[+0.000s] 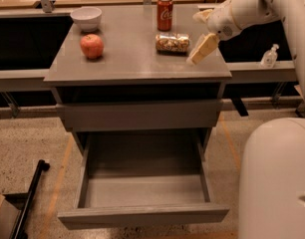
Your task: Place orange can into middle drawer
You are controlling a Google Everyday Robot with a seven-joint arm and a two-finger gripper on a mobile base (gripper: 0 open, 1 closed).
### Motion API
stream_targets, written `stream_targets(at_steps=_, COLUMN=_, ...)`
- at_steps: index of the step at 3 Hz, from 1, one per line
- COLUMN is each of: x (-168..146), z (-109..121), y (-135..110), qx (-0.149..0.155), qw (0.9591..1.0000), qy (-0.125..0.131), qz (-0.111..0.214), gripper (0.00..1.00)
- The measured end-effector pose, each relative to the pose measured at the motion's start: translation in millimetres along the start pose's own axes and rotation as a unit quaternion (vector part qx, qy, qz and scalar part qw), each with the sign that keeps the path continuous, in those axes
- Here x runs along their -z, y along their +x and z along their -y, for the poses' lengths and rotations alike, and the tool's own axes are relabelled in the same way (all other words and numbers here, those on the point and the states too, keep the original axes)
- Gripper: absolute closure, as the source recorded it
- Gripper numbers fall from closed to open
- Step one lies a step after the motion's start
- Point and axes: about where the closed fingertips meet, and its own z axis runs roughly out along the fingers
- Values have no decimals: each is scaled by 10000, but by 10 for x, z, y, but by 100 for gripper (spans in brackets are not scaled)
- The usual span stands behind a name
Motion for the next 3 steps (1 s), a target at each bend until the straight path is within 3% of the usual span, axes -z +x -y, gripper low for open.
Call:
stream_targets(at_steps=1, x=-274, z=211, y=55, qx=-98, qw=9996, qy=97, qz=242, gripper=0)
stream_targets(at_steps=2, x=-289, z=251, y=65, qx=-94, qw=9995, qy=137, qz=273, gripper=0)
stream_targets(at_steps=3, x=-391, z=282, y=-25, qx=-99, qw=9979, qy=167, qz=625, gripper=0)
